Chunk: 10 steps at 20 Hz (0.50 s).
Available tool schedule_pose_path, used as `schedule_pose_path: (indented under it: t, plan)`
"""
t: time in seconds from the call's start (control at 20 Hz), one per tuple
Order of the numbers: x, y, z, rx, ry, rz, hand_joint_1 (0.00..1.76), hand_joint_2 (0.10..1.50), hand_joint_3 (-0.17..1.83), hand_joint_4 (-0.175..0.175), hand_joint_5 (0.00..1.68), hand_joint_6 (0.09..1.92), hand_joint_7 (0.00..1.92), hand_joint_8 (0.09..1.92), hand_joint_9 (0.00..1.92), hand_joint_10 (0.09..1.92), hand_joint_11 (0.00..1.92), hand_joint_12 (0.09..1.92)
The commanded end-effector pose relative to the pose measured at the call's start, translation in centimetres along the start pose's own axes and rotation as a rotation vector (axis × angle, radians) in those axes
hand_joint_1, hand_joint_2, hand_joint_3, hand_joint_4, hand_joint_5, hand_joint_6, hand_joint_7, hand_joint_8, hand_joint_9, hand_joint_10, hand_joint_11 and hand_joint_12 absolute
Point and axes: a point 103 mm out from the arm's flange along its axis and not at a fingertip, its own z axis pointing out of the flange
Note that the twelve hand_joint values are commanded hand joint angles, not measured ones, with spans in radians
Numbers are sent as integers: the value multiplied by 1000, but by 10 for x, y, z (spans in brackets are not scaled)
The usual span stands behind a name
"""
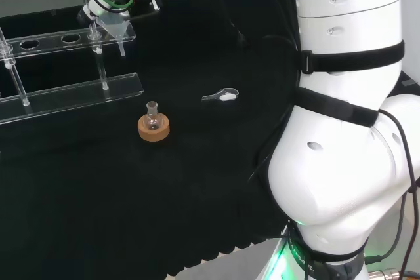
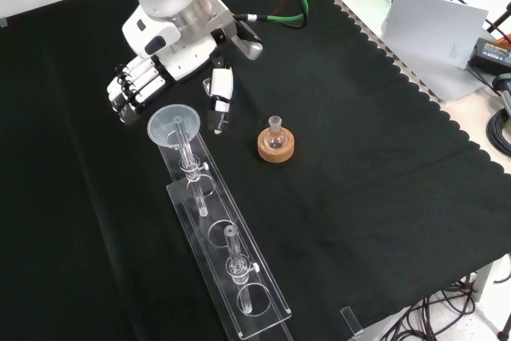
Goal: Pick up the funnel from the transparent funnel stand.
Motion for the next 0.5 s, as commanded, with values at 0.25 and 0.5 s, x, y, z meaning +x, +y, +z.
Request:
schedule_pose_path:
  t: [0.25, 0.5]
  plan:
    - [-4, 1, 6, 42, 39, 24, 381, 739, -7, -2, 0, 87, 0, 87, 0, 87, 18, 87]
    - [-2, 3, 7, 60, 68, 30, 376, 734, -2, -4, 0, 87, 0, 87, 0, 87, 8, 463]
